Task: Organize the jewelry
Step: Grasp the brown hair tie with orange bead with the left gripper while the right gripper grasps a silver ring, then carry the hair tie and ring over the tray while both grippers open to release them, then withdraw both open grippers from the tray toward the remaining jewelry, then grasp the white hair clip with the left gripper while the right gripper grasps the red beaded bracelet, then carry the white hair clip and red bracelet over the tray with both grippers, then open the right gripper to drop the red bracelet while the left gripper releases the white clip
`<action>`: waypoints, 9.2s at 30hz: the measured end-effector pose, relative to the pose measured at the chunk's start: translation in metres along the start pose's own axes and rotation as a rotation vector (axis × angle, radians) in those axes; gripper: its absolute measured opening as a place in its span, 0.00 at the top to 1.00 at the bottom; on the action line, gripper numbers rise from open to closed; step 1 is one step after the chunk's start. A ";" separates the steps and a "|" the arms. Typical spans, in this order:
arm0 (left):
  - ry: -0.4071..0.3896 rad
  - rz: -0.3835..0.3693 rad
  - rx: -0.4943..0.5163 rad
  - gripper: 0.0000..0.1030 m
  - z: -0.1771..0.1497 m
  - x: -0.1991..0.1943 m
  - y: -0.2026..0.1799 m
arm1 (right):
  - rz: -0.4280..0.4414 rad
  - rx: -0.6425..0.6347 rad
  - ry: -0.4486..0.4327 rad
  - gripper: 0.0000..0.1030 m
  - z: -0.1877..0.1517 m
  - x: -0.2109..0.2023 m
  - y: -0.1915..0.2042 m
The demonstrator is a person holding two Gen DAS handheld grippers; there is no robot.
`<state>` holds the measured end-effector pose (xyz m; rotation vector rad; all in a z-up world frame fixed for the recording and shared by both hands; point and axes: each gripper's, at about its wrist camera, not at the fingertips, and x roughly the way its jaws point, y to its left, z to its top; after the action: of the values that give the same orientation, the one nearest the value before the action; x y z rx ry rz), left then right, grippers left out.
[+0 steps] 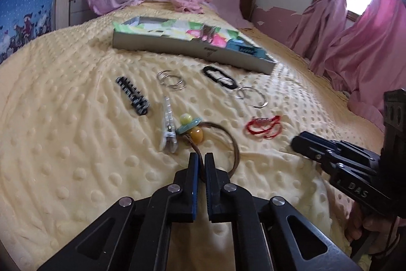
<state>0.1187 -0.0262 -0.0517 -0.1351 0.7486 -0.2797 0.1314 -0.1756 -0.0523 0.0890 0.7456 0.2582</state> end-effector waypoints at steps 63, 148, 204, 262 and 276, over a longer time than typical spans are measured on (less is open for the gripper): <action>-0.006 0.034 -0.190 0.95 0.183 0.143 0.069 | -0.022 -0.121 0.034 0.81 0.175 0.166 -0.004; -0.080 0.108 0.160 0.60 0.013 -0.015 0.005 | 0.039 0.028 -0.060 0.42 0.019 0.009 -0.002; -0.114 0.000 0.054 0.86 0.035 -0.004 0.008 | 0.058 -0.136 -0.197 0.95 0.032 -0.003 0.033; -0.003 0.060 -0.117 0.85 0.184 0.132 0.064 | -0.024 -0.084 -0.023 0.93 0.170 0.162 -0.007; -0.190 0.093 -0.115 0.26 0.172 0.080 0.057 | -0.043 -0.037 -0.211 0.54 0.161 0.089 -0.014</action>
<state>0.3042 0.0082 0.0089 -0.2323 0.5805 -0.1328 0.3065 -0.1635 0.0051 0.0636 0.5325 0.2175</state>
